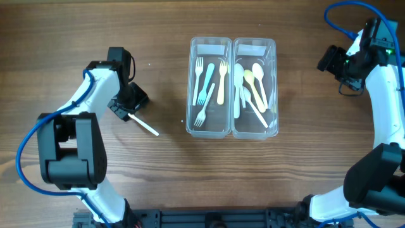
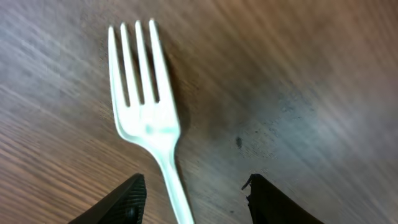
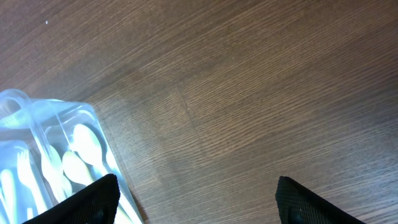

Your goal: Pack container

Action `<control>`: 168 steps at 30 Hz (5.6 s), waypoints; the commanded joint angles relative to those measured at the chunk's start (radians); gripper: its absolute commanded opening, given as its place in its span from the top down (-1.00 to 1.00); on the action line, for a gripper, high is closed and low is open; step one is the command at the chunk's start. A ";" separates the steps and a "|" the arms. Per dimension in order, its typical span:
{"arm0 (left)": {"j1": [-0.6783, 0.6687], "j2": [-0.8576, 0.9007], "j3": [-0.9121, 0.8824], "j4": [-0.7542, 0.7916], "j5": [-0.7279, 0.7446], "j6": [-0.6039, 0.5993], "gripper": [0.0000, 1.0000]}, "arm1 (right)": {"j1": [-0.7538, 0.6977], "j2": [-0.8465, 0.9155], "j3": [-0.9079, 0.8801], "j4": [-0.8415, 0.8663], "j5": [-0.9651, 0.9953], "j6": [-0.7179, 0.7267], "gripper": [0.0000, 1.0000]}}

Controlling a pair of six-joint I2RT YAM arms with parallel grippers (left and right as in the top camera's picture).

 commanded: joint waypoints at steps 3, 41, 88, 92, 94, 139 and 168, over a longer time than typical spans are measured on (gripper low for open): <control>0.002 -0.002 -0.126 0.078 0.014 -0.024 -0.15 | 0.003 0.017 -0.002 0.000 0.011 0.011 -0.62; -0.497 0.006 0.414 0.174 0.080 0.640 0.92 | 0.003 0.017 -0.002 0.001 0.010 0.014 -0.62; -0.188 -0.178 0.508 -0.038 -0.152 0.579 -0.35 | 0.237 0.153 -0.065 0.224 -0.092 0.042 0.91; -0.154 -0.162 0.507 -0.066 -0.151 0.579 -0.36 | 0.242 0.215 -0.065 0.229 -0.143 0.067 0.91; -0.145 -0.161 0.507 -0.072 -0.151 0.579 -0.36 | 0.245 0.250 -0.065 0.230 -0.209 0.067 0.91; 0.026 -0.524 0.509 -0.197 -0.154 0.711 -1.00 | 0.165 -0.477 -0.012 0.226 -0.134 -0.407 -0.99; 0.026 -0.524 0.509 -0.197 -0.154 0.711 -1.00 | 0.165 -1.228 -0.615 0.330 -0.037 -0.404 -0.99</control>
